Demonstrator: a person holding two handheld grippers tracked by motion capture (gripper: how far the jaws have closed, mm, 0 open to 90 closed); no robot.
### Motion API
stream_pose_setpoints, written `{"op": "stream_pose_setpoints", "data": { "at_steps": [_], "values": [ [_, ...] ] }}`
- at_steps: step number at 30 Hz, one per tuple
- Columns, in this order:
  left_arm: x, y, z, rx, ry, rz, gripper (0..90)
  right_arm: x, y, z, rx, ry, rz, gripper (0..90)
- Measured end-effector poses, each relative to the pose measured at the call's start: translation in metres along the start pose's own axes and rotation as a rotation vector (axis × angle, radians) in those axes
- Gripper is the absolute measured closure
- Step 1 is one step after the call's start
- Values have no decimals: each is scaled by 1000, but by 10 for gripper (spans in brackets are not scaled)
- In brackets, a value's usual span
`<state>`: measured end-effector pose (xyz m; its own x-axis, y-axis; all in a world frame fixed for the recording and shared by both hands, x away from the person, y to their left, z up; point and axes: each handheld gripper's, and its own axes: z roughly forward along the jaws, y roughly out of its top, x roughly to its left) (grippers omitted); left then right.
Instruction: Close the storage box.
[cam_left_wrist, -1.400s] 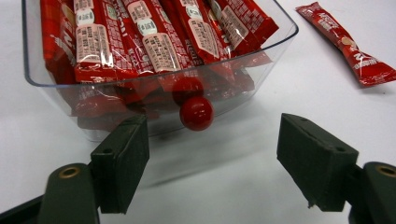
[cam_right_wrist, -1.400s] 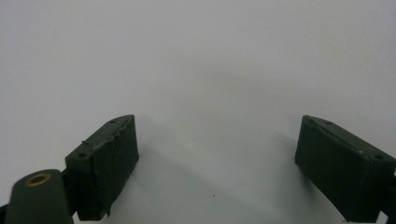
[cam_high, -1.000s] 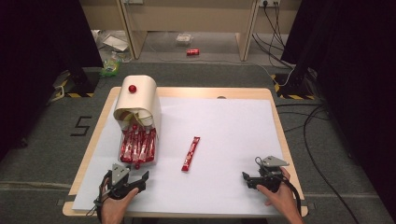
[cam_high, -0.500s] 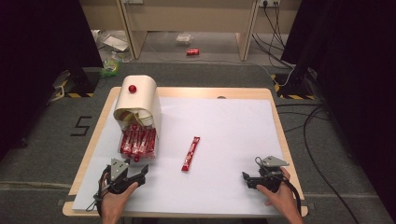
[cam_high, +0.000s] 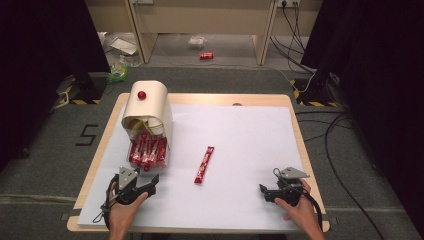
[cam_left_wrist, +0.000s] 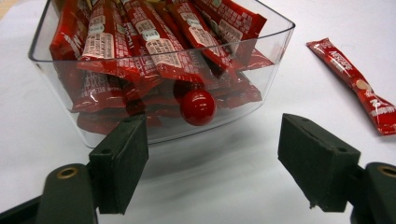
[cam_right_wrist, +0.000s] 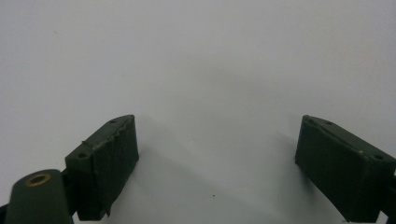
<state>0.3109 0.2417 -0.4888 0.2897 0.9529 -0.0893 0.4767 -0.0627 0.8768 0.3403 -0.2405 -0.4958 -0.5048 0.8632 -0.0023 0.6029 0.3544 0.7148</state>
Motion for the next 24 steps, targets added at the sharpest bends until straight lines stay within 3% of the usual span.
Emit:
{"op": "stream_pose_setpoints", "data": {
  "at_steps": [24],
  "values": [
    [9, 10, 12, 6, 9, -15, 233, 0, 0, 0, -1, 1, 1, 135]
  ]
}}
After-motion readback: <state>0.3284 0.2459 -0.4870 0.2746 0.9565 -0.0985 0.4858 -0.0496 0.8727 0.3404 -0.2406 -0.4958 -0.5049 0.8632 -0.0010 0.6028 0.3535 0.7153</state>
